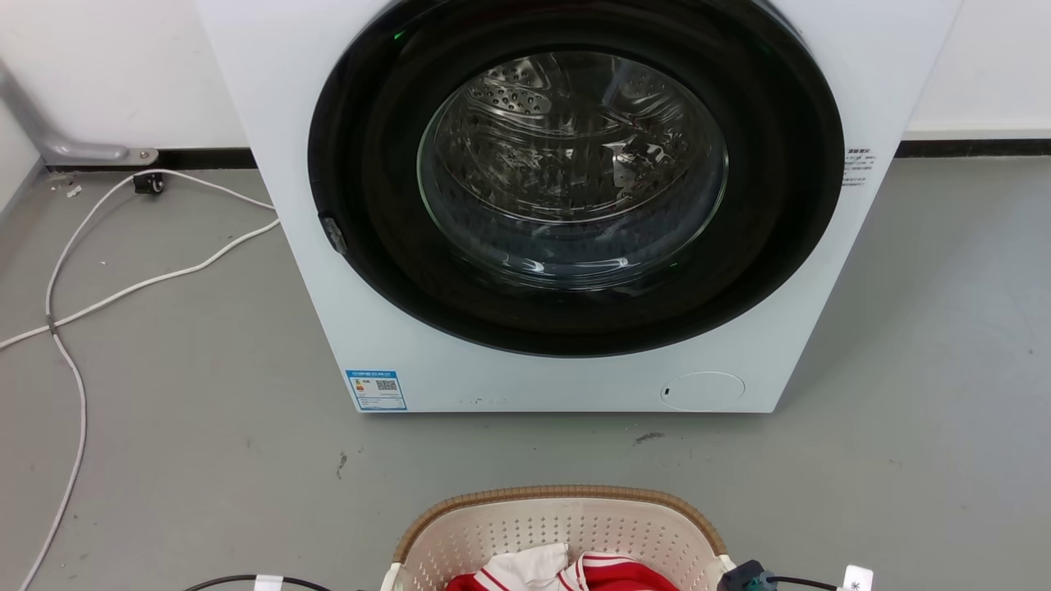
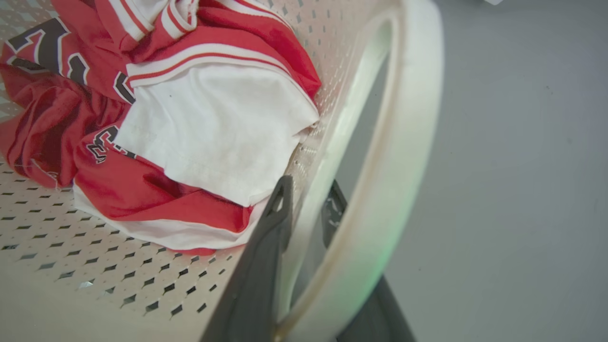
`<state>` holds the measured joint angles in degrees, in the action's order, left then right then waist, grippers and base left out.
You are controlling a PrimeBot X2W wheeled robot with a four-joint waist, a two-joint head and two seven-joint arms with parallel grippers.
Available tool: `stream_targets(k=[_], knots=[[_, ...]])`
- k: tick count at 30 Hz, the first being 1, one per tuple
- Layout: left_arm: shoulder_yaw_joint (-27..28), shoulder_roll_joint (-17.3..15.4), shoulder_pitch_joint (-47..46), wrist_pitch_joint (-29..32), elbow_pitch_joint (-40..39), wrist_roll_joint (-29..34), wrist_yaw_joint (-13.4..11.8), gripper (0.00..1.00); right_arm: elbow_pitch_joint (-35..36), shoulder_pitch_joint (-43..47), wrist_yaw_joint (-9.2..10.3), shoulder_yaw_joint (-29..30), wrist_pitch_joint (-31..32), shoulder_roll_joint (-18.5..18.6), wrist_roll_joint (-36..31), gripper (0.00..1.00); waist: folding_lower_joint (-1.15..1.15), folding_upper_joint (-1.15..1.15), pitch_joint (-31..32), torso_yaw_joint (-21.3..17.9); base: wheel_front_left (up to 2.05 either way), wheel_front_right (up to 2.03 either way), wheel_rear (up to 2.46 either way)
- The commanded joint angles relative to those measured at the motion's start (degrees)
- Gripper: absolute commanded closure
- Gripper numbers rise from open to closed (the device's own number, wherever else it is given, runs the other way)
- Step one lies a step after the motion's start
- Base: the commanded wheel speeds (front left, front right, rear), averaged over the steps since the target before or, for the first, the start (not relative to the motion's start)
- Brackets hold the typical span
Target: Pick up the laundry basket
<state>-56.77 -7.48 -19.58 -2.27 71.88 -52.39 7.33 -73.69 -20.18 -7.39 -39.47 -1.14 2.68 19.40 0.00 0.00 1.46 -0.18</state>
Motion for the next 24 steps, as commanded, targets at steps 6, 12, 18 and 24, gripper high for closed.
stream_targets(k=[6, 12, 18, 24], knots=[[-0.85, -0.44, -0.65, -1.0, -0.13, -0.83, 0.19, 1.0, -0.24, 0.78, -0.18, -0.41, 0.32, 0.45, -0.1, 1.0, 0.0, 0.0, -0.14, -0.05, 0.0, 0.0, 0.0], [-1.56, -0.52, -0.79, -1.05, 0.0, -1.71, 0.19, 1.0, -0.24, 0.73, -0.18, -0.43, 0.24, 0.45, -0.17, 1.0, 0.0, 0.0, -0.27, -0.2, 0.0, 0.0, 0.0], [-2.26, -0.43, -1.19, -1.22, 0.08, -2.54, 0.2, 1.0, -0.25, 0.76, -0.18, -0.24, 0.35, 0.52, -0.17, 1.0, 0.0, 0.0, -0.42, -0.12, 0.0, 0.0, 0.0], [-2.92, -0.6, -1.28, -1.36, 0.26, -3.18, 0.19, 1.0, -0.24, 0.91, -0.18, -0.14, 0.45, 0.51, -0.16, 1.0, 0.0, 0.0, -0.5, -0.16, 0.0, 0.0, 0.0]])
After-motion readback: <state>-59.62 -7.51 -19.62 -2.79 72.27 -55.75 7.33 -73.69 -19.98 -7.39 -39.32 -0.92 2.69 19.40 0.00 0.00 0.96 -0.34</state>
